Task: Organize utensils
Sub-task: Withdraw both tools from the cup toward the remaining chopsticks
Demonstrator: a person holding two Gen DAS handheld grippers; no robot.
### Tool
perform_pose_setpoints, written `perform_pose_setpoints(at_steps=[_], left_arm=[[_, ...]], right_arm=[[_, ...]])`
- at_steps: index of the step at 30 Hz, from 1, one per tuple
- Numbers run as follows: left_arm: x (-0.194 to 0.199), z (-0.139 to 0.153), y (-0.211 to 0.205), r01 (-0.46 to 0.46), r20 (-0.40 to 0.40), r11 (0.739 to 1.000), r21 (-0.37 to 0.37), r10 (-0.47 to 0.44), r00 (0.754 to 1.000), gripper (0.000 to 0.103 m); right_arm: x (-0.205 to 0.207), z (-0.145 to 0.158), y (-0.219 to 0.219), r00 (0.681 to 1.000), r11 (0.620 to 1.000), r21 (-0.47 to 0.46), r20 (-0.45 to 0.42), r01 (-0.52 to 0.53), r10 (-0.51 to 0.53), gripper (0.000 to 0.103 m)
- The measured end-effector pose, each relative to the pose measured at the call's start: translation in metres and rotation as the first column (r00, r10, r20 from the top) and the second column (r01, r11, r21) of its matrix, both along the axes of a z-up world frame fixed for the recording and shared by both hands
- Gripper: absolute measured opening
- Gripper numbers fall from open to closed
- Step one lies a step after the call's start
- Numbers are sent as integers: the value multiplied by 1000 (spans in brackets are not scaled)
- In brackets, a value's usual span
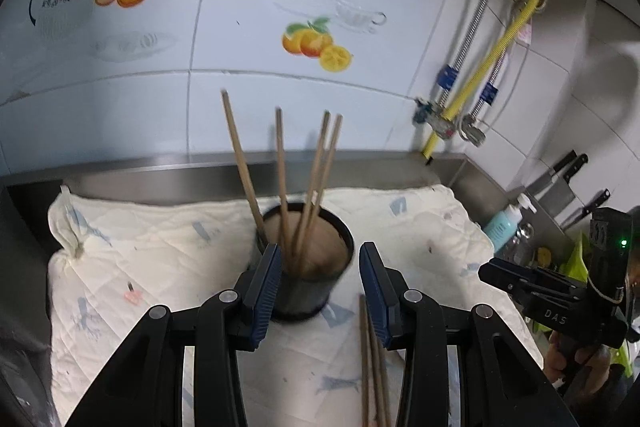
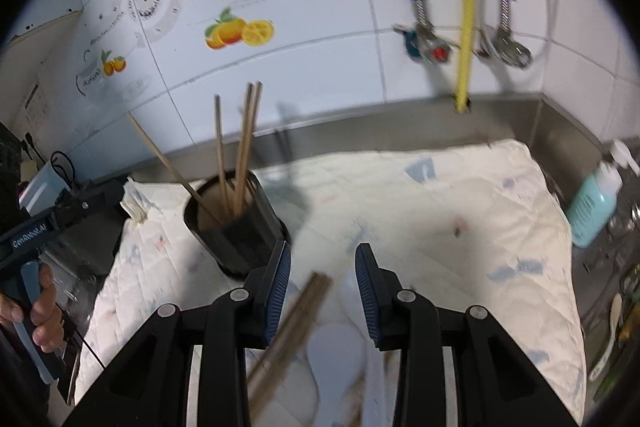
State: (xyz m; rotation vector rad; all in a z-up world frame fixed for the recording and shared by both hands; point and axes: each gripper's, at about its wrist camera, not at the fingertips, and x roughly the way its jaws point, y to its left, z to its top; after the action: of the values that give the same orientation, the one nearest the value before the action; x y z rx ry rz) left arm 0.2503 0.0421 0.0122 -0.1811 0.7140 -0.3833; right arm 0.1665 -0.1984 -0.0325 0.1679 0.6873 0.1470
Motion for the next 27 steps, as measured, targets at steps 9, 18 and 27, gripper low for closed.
perform_pose_setpoints(at_steps=[9,18,27], left_arm=[[-20,-22,-19,34,-52,999,-4,-34,998,43],[-21,-39,-27,50,-95,999,-8,-50,994,43],[-13,-49,-20,37,-127,999,-22,-40,991,43]], right_arm=[[-18,-34,-18,996,1000,-9,-86,18,-18,43],[-9,-57,-18,988,1000,4,-153,15,-14,45],[10,-78,-11,977,1000,15,-215,-9,12,53]])
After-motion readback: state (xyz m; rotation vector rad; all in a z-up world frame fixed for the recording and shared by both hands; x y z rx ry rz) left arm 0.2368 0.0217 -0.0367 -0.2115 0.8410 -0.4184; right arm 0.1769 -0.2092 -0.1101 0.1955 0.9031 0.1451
